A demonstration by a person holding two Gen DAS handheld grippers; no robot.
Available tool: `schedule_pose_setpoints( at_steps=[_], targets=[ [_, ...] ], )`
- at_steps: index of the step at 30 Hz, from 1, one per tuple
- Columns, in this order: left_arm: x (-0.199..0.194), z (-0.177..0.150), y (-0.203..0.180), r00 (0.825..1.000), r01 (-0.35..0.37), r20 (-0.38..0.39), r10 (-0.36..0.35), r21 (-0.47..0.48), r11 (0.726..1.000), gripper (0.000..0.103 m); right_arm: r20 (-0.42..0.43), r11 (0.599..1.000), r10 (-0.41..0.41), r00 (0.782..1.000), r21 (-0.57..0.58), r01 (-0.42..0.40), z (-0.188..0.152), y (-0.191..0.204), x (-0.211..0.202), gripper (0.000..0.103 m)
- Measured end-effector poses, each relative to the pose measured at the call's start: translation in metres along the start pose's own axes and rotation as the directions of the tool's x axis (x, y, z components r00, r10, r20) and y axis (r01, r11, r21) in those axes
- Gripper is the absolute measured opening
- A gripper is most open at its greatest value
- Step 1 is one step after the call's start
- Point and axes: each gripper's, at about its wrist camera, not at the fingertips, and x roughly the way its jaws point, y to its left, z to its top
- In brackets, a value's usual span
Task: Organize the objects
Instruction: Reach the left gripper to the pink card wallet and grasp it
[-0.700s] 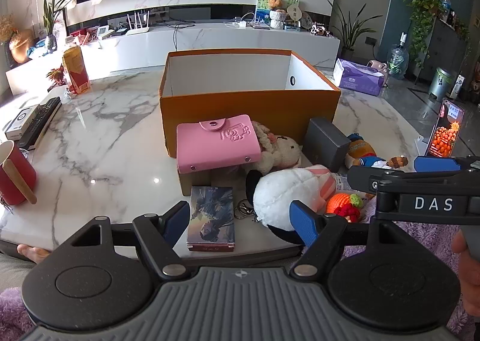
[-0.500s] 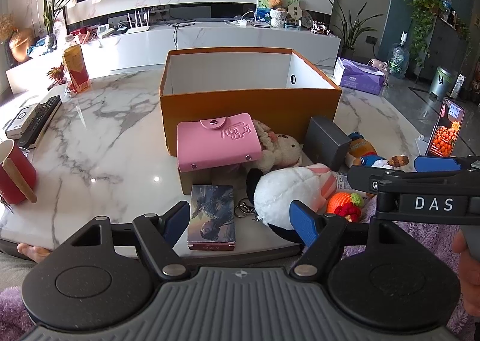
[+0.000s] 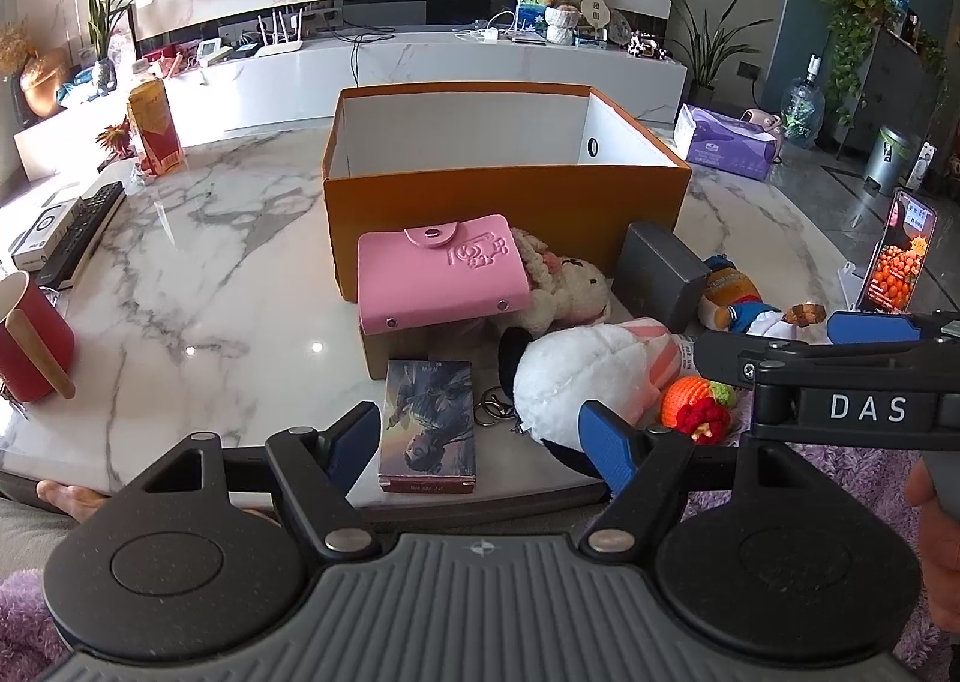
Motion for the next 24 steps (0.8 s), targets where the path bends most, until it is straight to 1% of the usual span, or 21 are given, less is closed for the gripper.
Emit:
schedule_pose_setpoints(
  at_steps=[7, 10, 12, 13, 15, 18, 20, 22, 24],
  targets=[
    [0.006, 0.0, 0.002, 1.0, -0.004, -0.02, 0.004, -0.006, 1.0, 0.085, -0.014, 1.0, 0.01, 1.0, -0.005, -0.01, 0.0, 0.001, 0.006, 0.102],
    [0.012, 0.001, 0.004, 0.999, 0.005, -0.038, -0.005, -0.008, 1.0, 0.077, -0.023, 1.0, 0.016, 1.0, -0.009, -0.016, 0.0, 0.0, 0.01, 0.102],
    [0.016, 0.004, 0.006, 0.999, 0.008, -0.05, -0.009, -0.007, 1.0, 0.068, -0.024, 1.0, 0.019, 1.0, -0.021, -0.019, 0.001, 0.001, 0.013, 0.101],
    [0.017, 0.005, 0.007, 0.999, 0.009, -0.051, -0.009, -0.007, 1.0, 0.066, -0.024, 0.999, 0.023, 0.999, -0.029, -0.024, 0.003, 0.001, 0.015, 0.1],
    [0.02, 0.01, 0.008, 0.999, 0.005, -0.045, -0.005, 0.004, 1.0, 0.059, -0.029, 0.998, 0.032, 0.999, -0.048, -0.034, 0.006, 0.002, 0.02, 0.09],
    [0.025, 0.019, 0.007, 1.0, -0.003, -0.025, 0.004, 0.066, 0.998, 0.054, -0.049, 0.998, 0.046, 0.998, -0.049, -0.048, 0.014, -0.001, 0.031, 0.078],
    [0.032, 0.024, 0.005, 0.999, -0.023, -0.024, 0.026, 0.133, 0.991, 0.05, -0.059, 0.998, 0.045, 0.997, -0.047, -0.048, 0.022, -0.004, 0.041, 0.075],
    [0.04, 0.028, 0.001, 0.998, -0.057, -0.019, 0.062, 0.206, 0.977, 0.047, -0.053, 0.998, 0.032, 0.998, -0.055, -0.035, 0.029, -0.007, 0.049, 0.073],
    [0.046, 0.031, -0.004, 0.996, -0.085, -0.001, 0.089, 0.286, 0.954, 0.047, -0.047, 0.998, 0.015, 0.999, -0.065, -0.018, 0.038, -0.011, 0.058, 0.071]
  ],
)
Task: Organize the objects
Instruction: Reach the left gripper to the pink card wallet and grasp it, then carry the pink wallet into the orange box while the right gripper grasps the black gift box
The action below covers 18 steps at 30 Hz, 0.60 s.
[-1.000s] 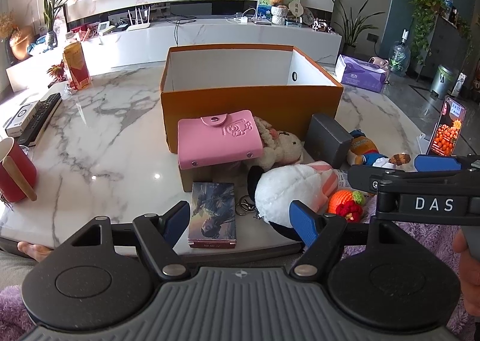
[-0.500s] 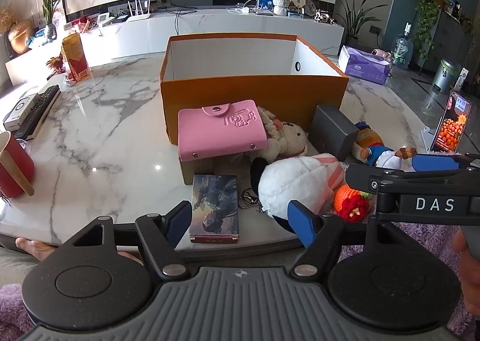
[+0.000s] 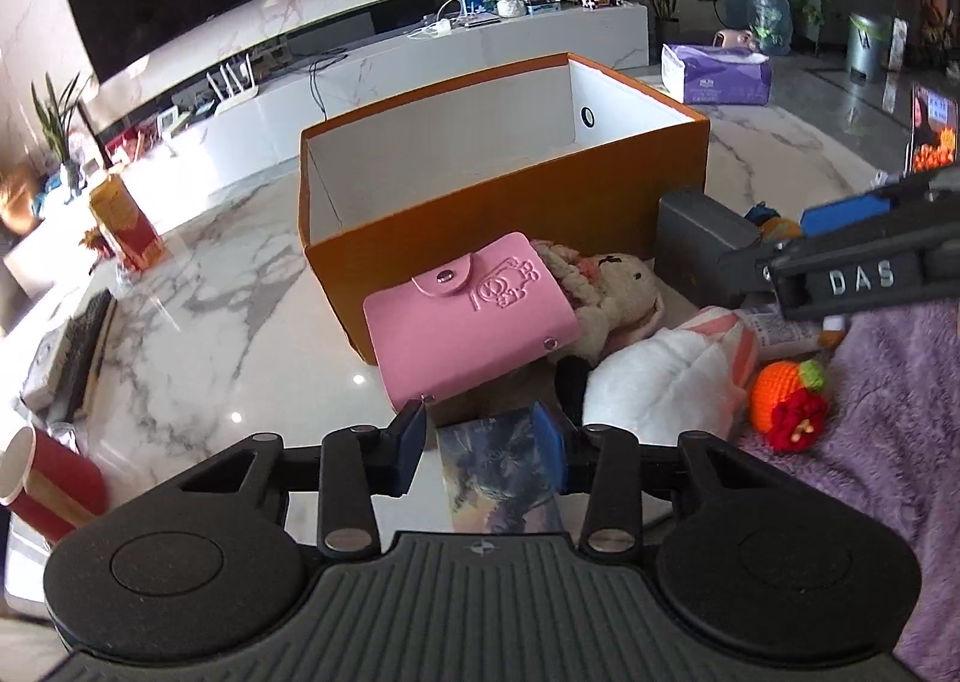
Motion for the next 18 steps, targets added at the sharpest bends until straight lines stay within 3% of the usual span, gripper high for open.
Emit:
schedule_pose_setpoints(
  at_steps=[4, 7, 10, 12, 18],
  targets=[
    [0.015, 0.004, -0.013, 0.999, -0.039, 0.024, 0.036, 0.172, 0.984, 0.047, -0.027, 1.0, -0.015, 1.0, -0.018, 0.014, 0.014, -0.01, 0.021, 0.07],
    [0.029, 0.003, -0.026, 0.996, -0.089, 0.042, 0.08, 0.333, 0.939, 0.047, -0.06, 0.999, -0.019, 0.998, -0.043, 0.016, 0.023, -0.015, 0.037, 0.068],
    [0.044, -0.004, -0.039, 0.989, -0.148, 0.077, 0.127, 0.492, 0.858, 0.048, -0.095, 0.999, -0.011, 0.995, -0.054, 0.005, 0.029, -0.021, 0.052, 0.068],
    [0.052, -0.011, -0.047, 0.985, -0.173, 0.098, 0.143, 0.583, 0.794, 0.054, -0.111, 0.998, -0.019, 0.994, -0.063, 0.012, 0.031, -0.024, 0.062, 0.067],
    [0.076, -0.032, -0.061, 0.972, -0.234, 0.156, 0.177, 0.732, 0.64, 0.057, -0.167, 0.998, -0.015, 0.986, -0.063, 0.005, 0.04, -0.034, 0.087, 0.06]
  ],
)
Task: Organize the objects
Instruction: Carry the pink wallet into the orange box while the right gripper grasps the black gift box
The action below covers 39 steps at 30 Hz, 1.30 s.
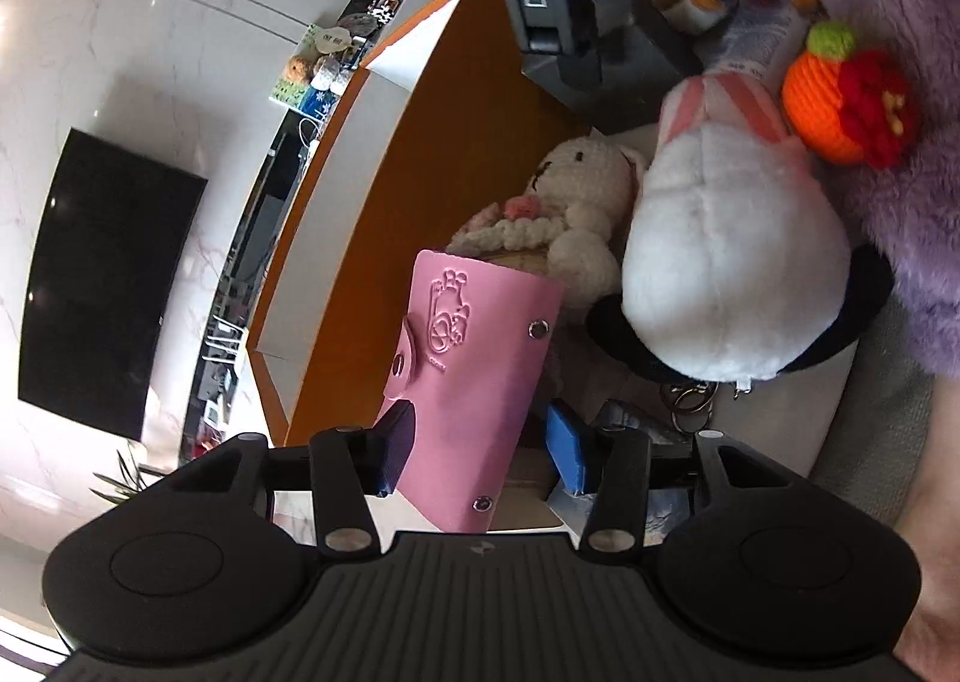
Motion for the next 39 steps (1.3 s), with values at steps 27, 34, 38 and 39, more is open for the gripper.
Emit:
schedule_pose_setpoints(
  at_steps=[27, 34, 38, 39],
  targets=[
    [-0.027, 0.008, 0.121, 0.985, 0.162, 0.121, -0.121, -0.433, 0.887, 0.021, 0.017, 0.993, 0.083, 0.996, -0.081, -0.082, 0.019, 0.003, -0.039, 0.036],
    [-0.027, -0.025, 0.218, 0.928, 0.365, 0.266, -0.259, -0.78, 0.508, 0.02, 0.124, 0.976, 0.212, 0.969, -0.078, -0.203, 0.056, 0.006, -0.082, 0.036],
    [-0.003, -0.032, 0.255, 0.9, 0.417, 0.329, -0.285, -0.838, 0.351, 0.02, 0.175, 0.965, 0.263, 0.949, -0.05, -0.259, 0.09, 0.004, -0.084, 0.036],
    [0.008, -0.03, 0.261, 0.893, 0.424, 0.335, -0.301, -0.849, 0.314, 0.02, 0.177, 0.964, 0.264, 0.948, -0.036, -0.262, 0.099, 0.004, -0.079, 0.036]
  ],
)
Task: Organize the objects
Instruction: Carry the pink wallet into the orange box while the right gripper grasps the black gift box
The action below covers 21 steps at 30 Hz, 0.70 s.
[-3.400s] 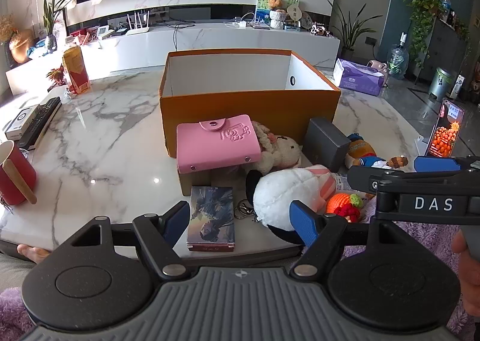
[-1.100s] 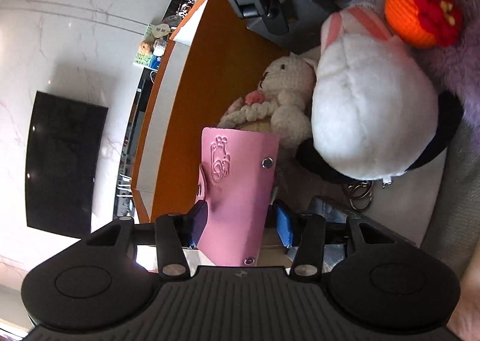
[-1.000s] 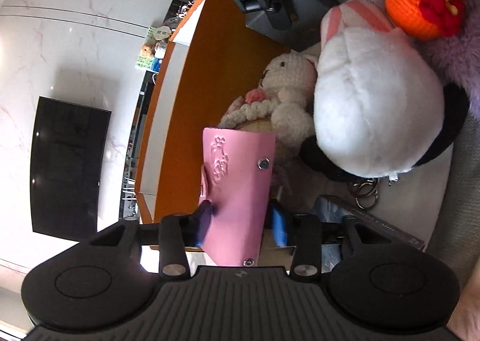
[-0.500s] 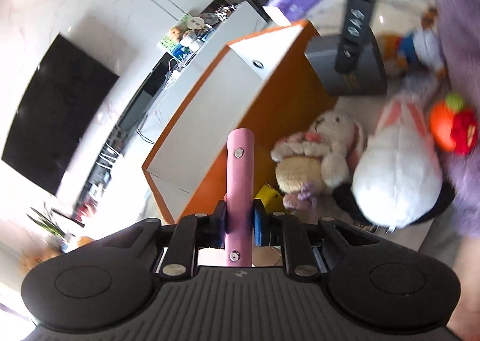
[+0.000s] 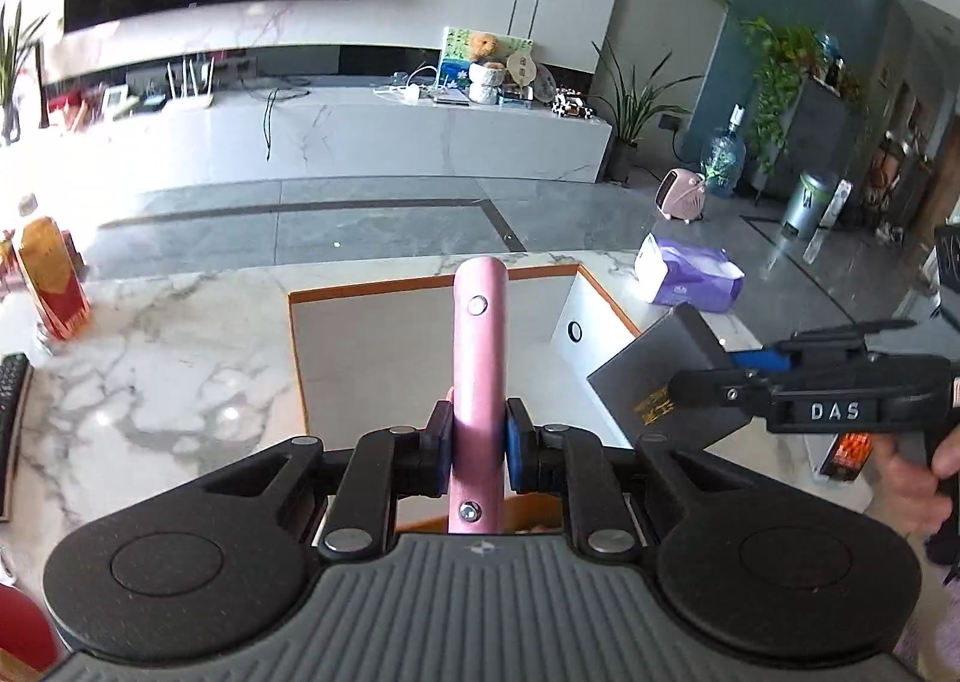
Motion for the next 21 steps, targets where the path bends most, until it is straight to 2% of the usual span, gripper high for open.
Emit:
schedule_pose_setpoints(
  at_steps=[3, 5, 9, 13, 21],
  targets=[
    [0.027, 0.007, 0.017, 0.998, 0.029, -0.055, -0.035, -0.105, 0.994, 0.02, -0.017, 0.999, 0.023, 1.0, 0.046, -0.022, 0.015, -0.006, 0.025, 0.036],
    [0.051, 0.008, 0.025, 0.994, 0.018, -0.108, -0.035, -0.153, 0.988, 0.02, -0.038, 0.998, 0.014, 0.999, 0.068, -0.011, 0.021, -0.009, 0.045, 0.036],
    [0.099, 0.0, 0.037, 0.969, -0.027, -0.246, -0.028, -0.219, 0.975, 0.02, -0.1, 0.996, -0.004, 0.995, 0.091, 0.013, 0.019, -0.016, 0.089, 0.036],
    [0.129, -0.012, 0.041, 0.942, -0.079, -0.337, 0.001, -0.218, 0.973, 0.02, -0.154, 0.99, -0.013, 0.988, 0.137, 0.034, 0.012, -0.024, 0.121, 0.036],
    [0.157, -0.027, 0.035, 0.896, -0.137, -0.443, 0.037, -0.195, 0.971, 0.02, -0.199, 0.983, 0.009, 0.98, 0.181, 0.028, 0.0, -0.031, 0.15, 0.036]
  ],
)
